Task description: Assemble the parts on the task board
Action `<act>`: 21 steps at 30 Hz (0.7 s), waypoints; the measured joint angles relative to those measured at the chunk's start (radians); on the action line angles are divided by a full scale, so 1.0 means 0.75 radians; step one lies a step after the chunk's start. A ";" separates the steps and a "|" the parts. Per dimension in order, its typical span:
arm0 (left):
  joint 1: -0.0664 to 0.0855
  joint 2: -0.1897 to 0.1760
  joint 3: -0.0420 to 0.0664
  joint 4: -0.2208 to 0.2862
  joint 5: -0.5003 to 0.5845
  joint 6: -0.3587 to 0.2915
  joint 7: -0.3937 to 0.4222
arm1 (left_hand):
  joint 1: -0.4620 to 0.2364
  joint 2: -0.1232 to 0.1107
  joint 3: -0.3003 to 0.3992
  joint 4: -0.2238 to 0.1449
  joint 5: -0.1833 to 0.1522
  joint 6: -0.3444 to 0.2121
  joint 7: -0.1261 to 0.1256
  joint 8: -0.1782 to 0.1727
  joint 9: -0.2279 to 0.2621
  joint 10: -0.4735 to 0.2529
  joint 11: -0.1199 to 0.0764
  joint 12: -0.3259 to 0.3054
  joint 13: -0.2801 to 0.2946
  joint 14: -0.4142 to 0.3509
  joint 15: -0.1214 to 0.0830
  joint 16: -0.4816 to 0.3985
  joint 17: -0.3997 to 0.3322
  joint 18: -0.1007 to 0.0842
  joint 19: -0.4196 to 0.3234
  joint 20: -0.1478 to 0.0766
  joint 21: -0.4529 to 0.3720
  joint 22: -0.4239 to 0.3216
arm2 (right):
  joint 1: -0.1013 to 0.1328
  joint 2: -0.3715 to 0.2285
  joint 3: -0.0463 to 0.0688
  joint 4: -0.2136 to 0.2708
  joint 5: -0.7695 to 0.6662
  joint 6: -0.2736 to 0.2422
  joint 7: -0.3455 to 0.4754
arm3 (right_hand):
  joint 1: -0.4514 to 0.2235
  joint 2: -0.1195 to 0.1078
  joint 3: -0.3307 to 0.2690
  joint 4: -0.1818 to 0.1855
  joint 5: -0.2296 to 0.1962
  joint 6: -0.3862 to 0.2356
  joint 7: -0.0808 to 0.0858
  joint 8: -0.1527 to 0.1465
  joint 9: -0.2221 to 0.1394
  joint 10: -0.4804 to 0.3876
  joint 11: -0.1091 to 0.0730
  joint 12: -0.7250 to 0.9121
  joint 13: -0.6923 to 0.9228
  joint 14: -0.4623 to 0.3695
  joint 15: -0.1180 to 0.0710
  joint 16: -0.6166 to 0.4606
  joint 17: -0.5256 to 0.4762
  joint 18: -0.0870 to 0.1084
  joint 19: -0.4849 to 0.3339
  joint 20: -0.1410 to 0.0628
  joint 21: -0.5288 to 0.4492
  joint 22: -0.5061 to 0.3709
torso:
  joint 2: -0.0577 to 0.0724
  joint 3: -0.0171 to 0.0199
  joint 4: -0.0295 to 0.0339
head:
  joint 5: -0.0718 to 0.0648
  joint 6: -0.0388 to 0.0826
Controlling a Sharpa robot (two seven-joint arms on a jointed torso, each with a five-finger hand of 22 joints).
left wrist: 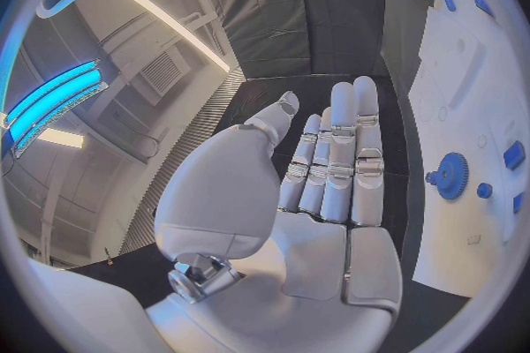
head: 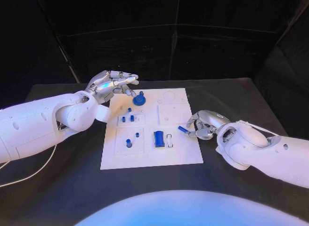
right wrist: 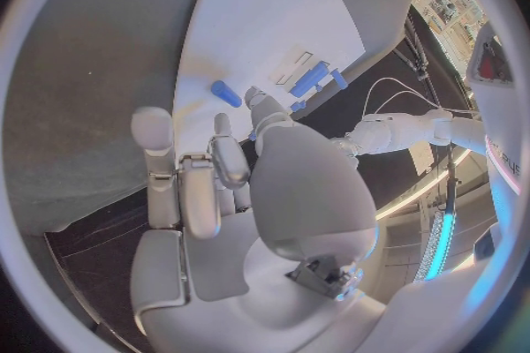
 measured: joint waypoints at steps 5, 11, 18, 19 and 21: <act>0.000 0.000 0.000 0.000 0.000 0.000 0.000 | 0.000 0.000 0.000 0.000 0.000 0.000 0.000 0.000 0.000 0.000 0.000 0.000 0.000 0.000 0.000 0.000 0.000 0.000 0.000 0.000 0.000 0.000 | 0.000 0.029 0.000 -0.023 -0.025 0.041 -0.018 | 0.000 0.000 0.000 0.000 0.000 0.000 0.000 0.000 -0.001 0.000 0.000 0.000 0.000 0.000 0.000 -0.004 0.000 0.000 0.000 0.000 0.000 0.000 | 0.000 0.0000 0.0001 | 0.004 -0.002; 0.000 0.003 0.000 0.000 0.000 0.000 0.000 | 0.000 0.000 0.000 0.000 0.000 0.000 0.000 0.000 0.000 0.000 0.000 0.000 0.001 0.000 0.000 0.000 0.000 0.000 0.000 0.000 0.000 0.000 | 0.000 0.069 0.000 -0.055 -0.037 0.085 -0.035 | -0.014 0.014 -0.008 0.008 -0.005 0.003 -0.003 0.000 -0.006 0.000 0.000 0.000 0.000 0.000 0.000 -0.005 0.000 0.000 -0.005 0.005 0.000 0.000 | 0.000 0.0005 0.0001 | 0.005 -0.002; 0.000 0.004 0.000 -0.001 0.000 0.001 -0.001 | 0.000 0.000 0.000 0.000 0.000 0.000 0.000 0.000 0.000 0.000 0.000 0.000 0.001 0.000 0.000 0.000 0.000 0.000 0.000 0.000 0.000 0.000 | 0.006 0.097 0.005 -0.085 -0.039 0.116 -0.050 | 0.006 0.066 -0.002 0.025 -0.005 0.045 -0.014 0.001 -0.011 0.000 0.000 0.007 0.006 0.000 0.000 -0.005 0.000 0.000 -0.005 0.005 0.000 0.013 | 0.000 0.0014 -0.0008 | 0.006 -0.003; 0.000 0.004 0.000 -0.001 0.000 0.001 -0.001 | 0.000 0.000 0.000 0.000 0.000 0.000 0.000 0.000 0.000 0.000 0.000 0.000 0.001 0.000 0.000 0.000 0.000 0.000 0.000 0.000 0.000 0.000 | 0.006 0.100 0.006 -0.089 -0.040 0.118 -0.053 | 0.012 0.073 0.004 0.023 -0.013 0.051 -0.012 0.001 -0.012 0.000 0.000 0.007 0.008 0.000 0.000 -0.005 0.000 0.000 -0.005 0.005 0.000 0.016 | 0.000 0.0014 -0.0014 | 0.007 -0.004; 0.000 0.005 0.000 -0.001 0.000 0.001 -0.001 | 0.000 0.000 0.000 0.000 0.000 0.000 0.000 0.000 0.000 0.000 0.000 0.000 0.001 0.000 0.000 0.000 0.000 0.000 0.000 0.000 0.000 0.000 | 0.007 0.105 0.007 -0.095 -0.042 0.120 -0.057 | 0.032 0.092 0.024 0.015 -0.061 0.064 -0.020 0.006 -0.019 0.005 -0.005 0.007 0.010 0.000 0.000 -0.005 0.000 0.000 -0.003 0.003 0.000 0.023 | 0.000 0.0014 -0.0015 | 0.007 -0.004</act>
